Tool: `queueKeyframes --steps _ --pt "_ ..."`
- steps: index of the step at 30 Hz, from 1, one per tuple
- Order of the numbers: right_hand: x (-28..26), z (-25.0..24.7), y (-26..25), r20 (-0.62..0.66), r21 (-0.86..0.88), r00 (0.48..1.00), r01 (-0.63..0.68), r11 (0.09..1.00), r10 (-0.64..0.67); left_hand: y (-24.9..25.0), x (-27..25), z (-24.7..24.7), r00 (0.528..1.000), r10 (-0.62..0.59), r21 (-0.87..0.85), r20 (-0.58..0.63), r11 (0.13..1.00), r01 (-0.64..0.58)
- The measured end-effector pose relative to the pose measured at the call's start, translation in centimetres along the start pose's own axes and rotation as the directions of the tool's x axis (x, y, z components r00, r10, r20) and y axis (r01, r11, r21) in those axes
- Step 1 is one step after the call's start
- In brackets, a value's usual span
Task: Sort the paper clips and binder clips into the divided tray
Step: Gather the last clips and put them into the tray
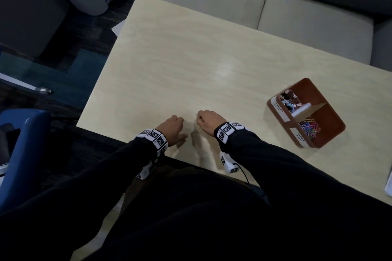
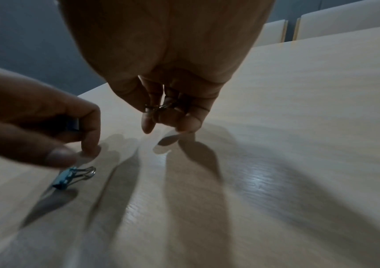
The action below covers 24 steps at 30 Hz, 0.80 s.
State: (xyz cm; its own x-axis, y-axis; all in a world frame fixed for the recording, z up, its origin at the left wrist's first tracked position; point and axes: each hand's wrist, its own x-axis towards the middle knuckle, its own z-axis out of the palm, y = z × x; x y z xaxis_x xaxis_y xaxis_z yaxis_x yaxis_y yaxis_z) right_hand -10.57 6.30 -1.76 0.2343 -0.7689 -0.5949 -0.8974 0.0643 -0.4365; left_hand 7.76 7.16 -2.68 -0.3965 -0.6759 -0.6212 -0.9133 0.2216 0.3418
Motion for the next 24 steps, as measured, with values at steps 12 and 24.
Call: queueKeyframes --steps 12,24 --pt "-2.6 -1.9 2.8 -0.057 0.078 0.998 0.004 0.997 0.0 1.1 0.6 -0.2 0.998 -0.023 0.096 0.065 0.995 0.017" --pt "-8.2 -9.0 9.0 -0.326 0.27 0.935 -0.051 0.962 0.141 13.8 5.2 -6.4 0.955 0.256 -0.062 -0.147 0.962 -0.268"
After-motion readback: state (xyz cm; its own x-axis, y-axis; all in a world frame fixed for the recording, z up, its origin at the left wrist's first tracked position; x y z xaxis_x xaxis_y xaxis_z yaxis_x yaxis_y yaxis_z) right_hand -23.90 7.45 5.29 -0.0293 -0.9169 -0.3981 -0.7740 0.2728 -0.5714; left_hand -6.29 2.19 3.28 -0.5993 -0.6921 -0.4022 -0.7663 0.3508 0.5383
